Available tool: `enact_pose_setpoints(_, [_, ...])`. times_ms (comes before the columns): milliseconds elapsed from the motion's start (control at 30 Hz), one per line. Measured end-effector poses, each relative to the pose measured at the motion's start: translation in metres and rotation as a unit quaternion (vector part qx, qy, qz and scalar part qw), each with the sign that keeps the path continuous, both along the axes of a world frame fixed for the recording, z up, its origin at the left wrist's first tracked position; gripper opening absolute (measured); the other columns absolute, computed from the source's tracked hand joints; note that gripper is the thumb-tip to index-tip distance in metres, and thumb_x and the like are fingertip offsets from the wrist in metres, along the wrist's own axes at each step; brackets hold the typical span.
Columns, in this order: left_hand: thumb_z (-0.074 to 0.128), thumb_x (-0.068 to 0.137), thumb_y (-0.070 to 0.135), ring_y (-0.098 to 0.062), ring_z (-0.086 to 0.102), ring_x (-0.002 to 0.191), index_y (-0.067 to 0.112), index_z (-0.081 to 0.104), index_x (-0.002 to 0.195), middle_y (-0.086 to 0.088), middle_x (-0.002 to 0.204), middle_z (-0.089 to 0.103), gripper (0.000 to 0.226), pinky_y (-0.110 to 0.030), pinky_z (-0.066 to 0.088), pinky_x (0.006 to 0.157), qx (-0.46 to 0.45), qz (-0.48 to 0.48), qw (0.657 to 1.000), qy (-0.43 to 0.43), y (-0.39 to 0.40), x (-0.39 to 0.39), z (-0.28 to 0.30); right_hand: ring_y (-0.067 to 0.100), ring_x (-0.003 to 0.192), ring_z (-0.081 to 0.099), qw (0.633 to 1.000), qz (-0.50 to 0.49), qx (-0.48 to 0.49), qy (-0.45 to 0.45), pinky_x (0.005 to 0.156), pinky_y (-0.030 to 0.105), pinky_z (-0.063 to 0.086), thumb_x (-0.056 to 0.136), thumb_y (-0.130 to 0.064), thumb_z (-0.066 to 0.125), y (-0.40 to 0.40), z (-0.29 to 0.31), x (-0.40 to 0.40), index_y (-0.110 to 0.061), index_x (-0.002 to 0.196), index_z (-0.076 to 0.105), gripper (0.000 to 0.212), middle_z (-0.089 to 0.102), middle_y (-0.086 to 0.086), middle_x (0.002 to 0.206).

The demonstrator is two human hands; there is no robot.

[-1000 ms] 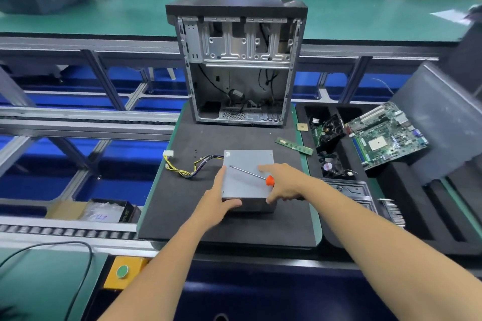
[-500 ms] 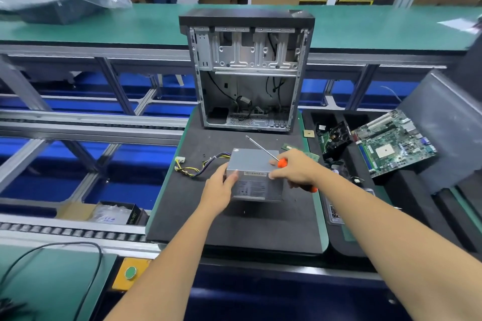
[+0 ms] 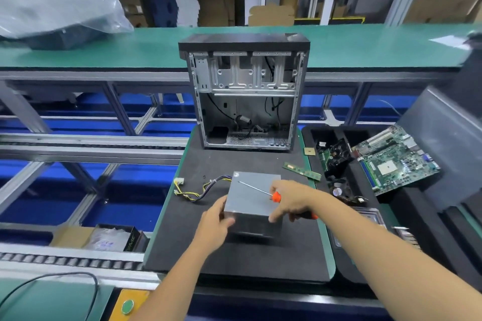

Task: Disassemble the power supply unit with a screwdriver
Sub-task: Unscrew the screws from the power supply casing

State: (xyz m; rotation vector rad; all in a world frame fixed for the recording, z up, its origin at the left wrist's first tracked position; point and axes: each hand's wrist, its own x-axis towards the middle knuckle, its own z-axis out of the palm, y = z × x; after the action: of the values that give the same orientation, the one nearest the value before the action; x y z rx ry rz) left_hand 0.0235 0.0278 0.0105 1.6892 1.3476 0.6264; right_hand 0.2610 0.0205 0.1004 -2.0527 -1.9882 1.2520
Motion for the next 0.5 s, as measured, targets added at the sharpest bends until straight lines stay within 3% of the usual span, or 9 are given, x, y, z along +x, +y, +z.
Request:
enact_pose_setpoints(100, [0.061, 0.081, -0.005, 0.012, 0.058, 0.096, 0.043, 0.045, 0.129, 0.029, 0.100, 0.064, 0.070, -0.004, 0.042, 0.081, -0.032, -0.036, 0.999, 0.023, -0.003, -0.009, -0.007, 0.015, 0.035, 0.053, 0.998, 0.017, -0.053, -0.026, 0.037, 0.019, 0.041, 0.063, -0.016, 0.083, 0.005, -0.003, -0.003, -0.009, 0.094, 0.049, 0.047, 0.067, 0.016, 0.087])
enact_pose_setpoints(200, [0.073, 0.073, 0.015, 0.015, 0.053, 0.105, 0.057, 0.038, 0.124, 0.036, 0.108, 0.058, 0.075, -0.007, 0.042, 0.081, -0.039, -0.051, 0.998, 0.028, -0.008, -0.011, -0.006, 0.018, 0.034, 0.052, 0.998, -0.046, 0.005, -0.050, 0.037, 0.019, 0.041, 0.065, -0.013, 0.070, 0.018, -0.007, 0.000, -0.009, 0.079, 0.050, 0.024, 0.064, 0.017, 0.071])
enact_pose_setpoints(267, [0.081, 0.060, 0.037, 0.020, 0.045, 0.108, 0.061, 0.030, 0.124, 0.044, 0.114, 0.050, 0.085, -0.007, 0.039, 0.079, -0.037, -0.074, 0.995, 0.047, -0.009, -0.008, 0.000, 0.019, 0.049, 0.058, 0.988, -0.085, 0.092, -0.093, 0.044, 0.023, 0.045, 0.072, -0.020, 0.068, 0.029, -0.008, 0.003, -0.010, 0.083, 0.052, 0.022, 0.062, 0.011, 0.082])
enact_pose_setpoints(333, [0.080, 0.059, 0.044, 0.016, 0.046, 0.108, 0.058, 0.031, 0.124, 0.042, 0.115, 0.049, 0.082, -0.011, 0.039, 0.082, -0.019, -0.072, 0.995, 0.061, -0.008, -0.006, 0.001, 0.024, 0.084, 0.062, 0.976, -0.094, 0.140, -0.135, 0.068, 0.029, 0.047, 0.080, -0.031, 0.068, 0.039, -0.010, 0.003, -0.013, 0.112, 0.055, 0.039, 0.058, 0.009, 0.109])
enact_pose_setpoints(367, [0.079, 0.063, 0.044, 0.011, 0.049, 0.107, 0.054, 0.034, 0.122, 0.038, 0.113, 0.051, 0.075, -0.015, 0.040, 0.083, -0.005, -0.064, 0.996, 0.069, -0.007, -0.005, 0.000, 0.025, 0.092, 0.062, 0.977, -0.092, 0.132, -0.142, 0.074, 0.030, 0.047, 0.083, -0.037, 0.066, 0.043, -0.013, 0.003, -0.013, 0.126, 0.049, 0.052, 0.057, 0.009, 0.118])
enact_pose_setpoints(433, [0.077, 0.067, 0.040, 0.002, 0.052, 0.104, 0.048, 0.039, 0.117, 0.031, 0.109, 0.054, 0.064, -0.022, 0.044, 0.083, 0.015, -0.055, 0.994, 0.088, -0.004, -0.005, 0.000, 0.022, 0.068, 0.065, 0.987, -0.086, 0.075, -0.116, 0.059, 0.029, 0.052, 0.085, -0.041, 0.063, 0.048, -0.016, -0.002, -0.017, 0.134, 0.043, 0.058, 0.062, 0.010, 0.111])
enact_pose_setpoints(500, [0.077, 0.068, 0.040, -0.003, 0.054, 0.100, 0.045, 0.040, 0.111, 0.026, 0.107, 0.057, 0.057, -0.026, 0.047, 0.081, 0.021, -0.065, 0.991, 0.113, 0.001, -0.006, 0.000, 0.021, 0.046, 0.058, 0.992, -0.081, 0.027, -0.092, 0.042, 0.025, 0.047, 0.086, -0.039, 0.062, 0.051, -0.020, -0.005, -0.015, 0.123, 0.048, 0.046, 0.065, 0.012, 0.090])
